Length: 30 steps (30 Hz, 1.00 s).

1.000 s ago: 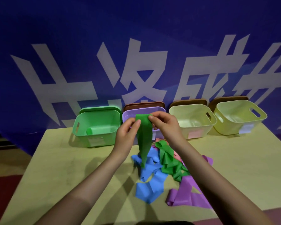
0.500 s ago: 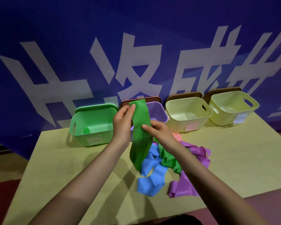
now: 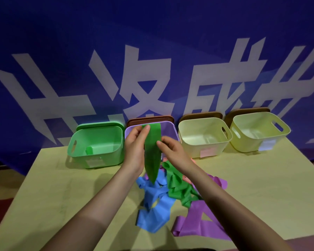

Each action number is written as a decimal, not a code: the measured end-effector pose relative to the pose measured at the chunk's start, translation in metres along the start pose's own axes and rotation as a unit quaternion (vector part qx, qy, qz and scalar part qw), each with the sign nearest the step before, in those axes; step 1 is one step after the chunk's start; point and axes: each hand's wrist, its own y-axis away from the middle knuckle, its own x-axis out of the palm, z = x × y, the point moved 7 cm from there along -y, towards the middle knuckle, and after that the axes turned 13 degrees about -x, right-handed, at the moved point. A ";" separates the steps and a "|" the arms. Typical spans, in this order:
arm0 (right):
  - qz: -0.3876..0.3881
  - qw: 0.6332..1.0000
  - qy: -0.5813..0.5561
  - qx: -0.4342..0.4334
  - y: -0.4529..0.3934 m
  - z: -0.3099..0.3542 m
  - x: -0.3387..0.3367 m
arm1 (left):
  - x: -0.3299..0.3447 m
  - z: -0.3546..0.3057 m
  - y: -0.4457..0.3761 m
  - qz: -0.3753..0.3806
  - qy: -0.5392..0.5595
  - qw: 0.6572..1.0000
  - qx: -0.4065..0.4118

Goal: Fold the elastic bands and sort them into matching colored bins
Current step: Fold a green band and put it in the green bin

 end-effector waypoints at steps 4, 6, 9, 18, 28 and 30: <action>0.016 0.999 0.052 -0.005 -0.003 -0.001 -0.028 | 0.030 0.014 -0.004 0.002 0.003 1.000 -0.004; 0.011 0.999 0.040 -0.005 -0.004 -0.001 -0.045 | 0.046 0.019 -0.007 0.001 0.006 1.000 0.000; 0.010 0.999 0.045 -0.021 -0.005 -0.003 -0.066 | 0.067 0.024 -0.010 -0.002 0.005 1.000 0.016; 0.002 0.998 0.045 -0.039 -0.001 -0.016 -0.135 | 0.111 0.058 -0.019 -0.040 0.015 0.999 0.015; 0.059 0.997 -0.038 0.017 0.023 -0.041 -0.187 | 0.181 0.135 -0.001 0.049 0.096 0.976 -0.191; 0.061 0.995 -0.065 0.041 0.029 -0.048 -0.194 | 0.188 0.139 -0.001 0.055 0.109 0.976 -0.181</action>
